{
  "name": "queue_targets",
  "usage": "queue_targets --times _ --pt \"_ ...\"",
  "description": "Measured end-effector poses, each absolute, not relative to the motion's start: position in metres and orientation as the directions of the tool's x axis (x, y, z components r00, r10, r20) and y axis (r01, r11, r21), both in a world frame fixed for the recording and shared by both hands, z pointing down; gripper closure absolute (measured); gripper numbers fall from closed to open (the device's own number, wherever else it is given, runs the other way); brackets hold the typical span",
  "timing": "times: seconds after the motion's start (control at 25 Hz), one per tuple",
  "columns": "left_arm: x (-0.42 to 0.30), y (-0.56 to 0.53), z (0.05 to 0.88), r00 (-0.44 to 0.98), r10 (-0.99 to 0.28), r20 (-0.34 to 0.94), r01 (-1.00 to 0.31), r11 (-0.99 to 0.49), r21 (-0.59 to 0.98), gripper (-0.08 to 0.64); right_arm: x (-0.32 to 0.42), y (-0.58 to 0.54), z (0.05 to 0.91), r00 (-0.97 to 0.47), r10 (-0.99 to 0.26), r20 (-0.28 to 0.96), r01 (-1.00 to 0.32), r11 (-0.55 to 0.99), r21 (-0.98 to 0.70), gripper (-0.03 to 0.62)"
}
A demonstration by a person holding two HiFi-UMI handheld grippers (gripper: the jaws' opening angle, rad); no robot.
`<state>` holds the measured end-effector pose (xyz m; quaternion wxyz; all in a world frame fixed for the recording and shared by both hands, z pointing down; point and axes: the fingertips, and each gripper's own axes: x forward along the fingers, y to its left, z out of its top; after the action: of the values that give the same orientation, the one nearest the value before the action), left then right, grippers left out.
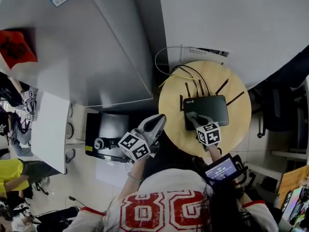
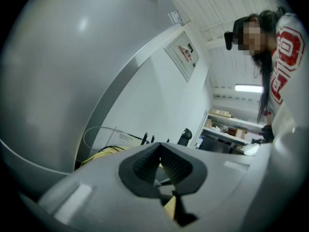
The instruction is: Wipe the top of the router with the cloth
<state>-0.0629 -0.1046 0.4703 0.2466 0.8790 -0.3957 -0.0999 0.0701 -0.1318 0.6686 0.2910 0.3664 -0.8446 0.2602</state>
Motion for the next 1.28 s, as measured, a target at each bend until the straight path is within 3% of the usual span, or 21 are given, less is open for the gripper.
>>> queue_targets --times 0.8,1.08,1.28 --pt "-0.053 -0.107 0.47 0.689 -0.725 0.022 -0.632 -0.586 0.507 0.565 0.259 -0.171 0.67 -0.265 -0.634 0.727 -0.954 0.28 -0.104 0.551" --pt "-0.056 -0.106 0.471 0.691 -0.723 0.005 -0.631 -0.6 0.491 0.565 0.256 -0.169 0.665 -0.269 -0.643 0.717 -0.956 0.272 -0.114 0.551" --pt "-0.058 -0.105 0.472 0.687 -0.727 0.007 -0.63 -0.591 0.504 0.565 0.173 -0.149 0.645 -0.432 -0.617 0.658 -0.887 0.422 -0.187 0.551"
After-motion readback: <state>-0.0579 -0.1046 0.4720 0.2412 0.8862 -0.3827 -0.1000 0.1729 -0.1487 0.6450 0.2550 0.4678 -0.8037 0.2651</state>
